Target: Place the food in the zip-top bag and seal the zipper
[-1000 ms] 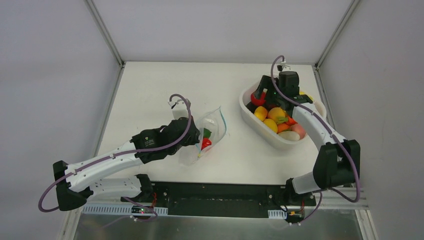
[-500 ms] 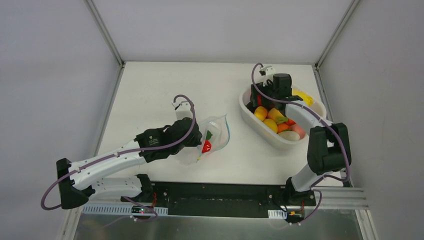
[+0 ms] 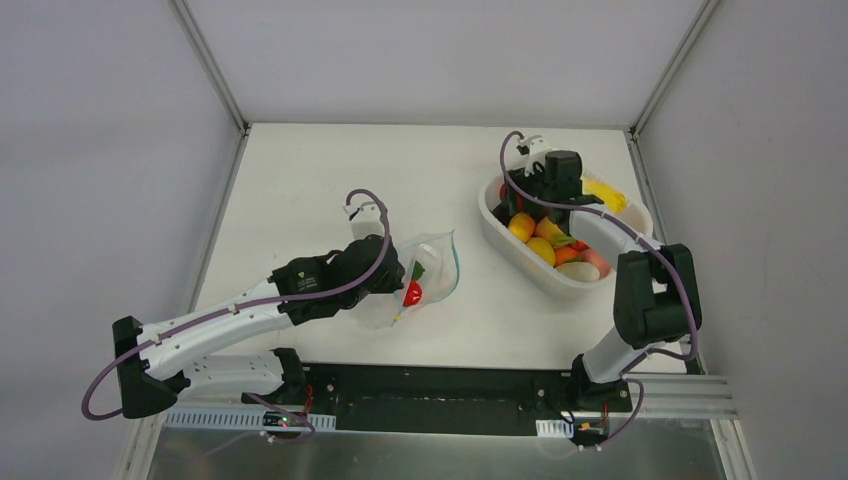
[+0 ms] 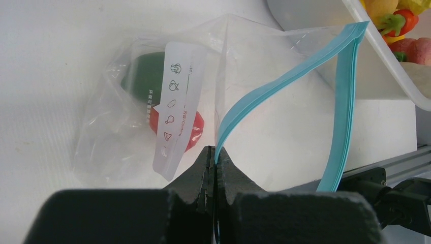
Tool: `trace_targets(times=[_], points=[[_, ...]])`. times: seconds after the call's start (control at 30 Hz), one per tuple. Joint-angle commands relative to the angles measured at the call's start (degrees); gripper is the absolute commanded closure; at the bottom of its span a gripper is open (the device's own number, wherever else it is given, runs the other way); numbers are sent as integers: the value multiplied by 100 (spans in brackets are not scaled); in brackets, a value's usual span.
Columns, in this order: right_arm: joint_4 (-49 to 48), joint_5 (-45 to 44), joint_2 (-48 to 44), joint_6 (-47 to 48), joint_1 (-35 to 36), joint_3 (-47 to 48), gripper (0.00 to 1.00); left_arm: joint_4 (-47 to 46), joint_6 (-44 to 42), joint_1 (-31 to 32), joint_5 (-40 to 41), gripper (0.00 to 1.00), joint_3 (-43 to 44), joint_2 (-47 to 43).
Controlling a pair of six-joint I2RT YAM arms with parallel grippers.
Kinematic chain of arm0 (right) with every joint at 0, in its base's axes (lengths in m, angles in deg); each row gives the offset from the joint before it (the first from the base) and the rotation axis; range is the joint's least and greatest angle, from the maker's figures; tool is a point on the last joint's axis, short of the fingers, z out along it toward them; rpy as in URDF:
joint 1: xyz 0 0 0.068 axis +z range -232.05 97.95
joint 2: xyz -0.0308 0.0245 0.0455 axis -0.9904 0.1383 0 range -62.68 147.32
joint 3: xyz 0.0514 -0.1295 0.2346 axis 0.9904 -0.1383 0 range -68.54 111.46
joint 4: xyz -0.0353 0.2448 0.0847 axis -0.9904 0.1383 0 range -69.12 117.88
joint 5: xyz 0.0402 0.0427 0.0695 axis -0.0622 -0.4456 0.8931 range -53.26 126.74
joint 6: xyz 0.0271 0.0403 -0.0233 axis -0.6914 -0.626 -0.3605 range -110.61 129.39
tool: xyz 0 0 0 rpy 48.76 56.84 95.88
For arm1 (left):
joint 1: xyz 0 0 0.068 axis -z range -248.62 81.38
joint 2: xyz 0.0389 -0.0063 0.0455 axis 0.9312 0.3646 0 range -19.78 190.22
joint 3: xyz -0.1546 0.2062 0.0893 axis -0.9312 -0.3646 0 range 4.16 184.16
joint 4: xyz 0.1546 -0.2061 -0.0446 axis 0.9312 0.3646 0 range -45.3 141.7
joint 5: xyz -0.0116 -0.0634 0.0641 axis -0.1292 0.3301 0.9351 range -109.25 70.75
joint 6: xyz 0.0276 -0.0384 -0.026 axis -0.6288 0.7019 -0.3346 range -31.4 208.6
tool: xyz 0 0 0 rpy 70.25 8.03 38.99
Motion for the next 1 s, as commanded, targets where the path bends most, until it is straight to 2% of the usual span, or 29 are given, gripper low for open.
trace_targets(times=[0.0,0.07,0.17,0.43,0.6,0.77,0.97], points=[[-477,78,-574,-520,25,-73,41,-22,87,-60,-89,100,-23,-33],[-453,71,-764,-691,32,-125,47,-47,87,-60,-108,100,-21,-9],[-503,-165,-1147,-1067,41,-295,48,-53,82,-60,-142,100,-7,16],[-583,-25,-2527,-2105,40,-1018,48,-93,46,-60,-1,100,11,56],[-515,341,-3199,-2955,43,-1401,47,-164,-87,-60,236,100,343,242],[178,770,-3634,-3441,39,-1343,46,-382,-119,-58,464,100,534,422],[269,1519,-4301,-3994,47,-1396,46,-487,-380,-54,715,100,758,505]])
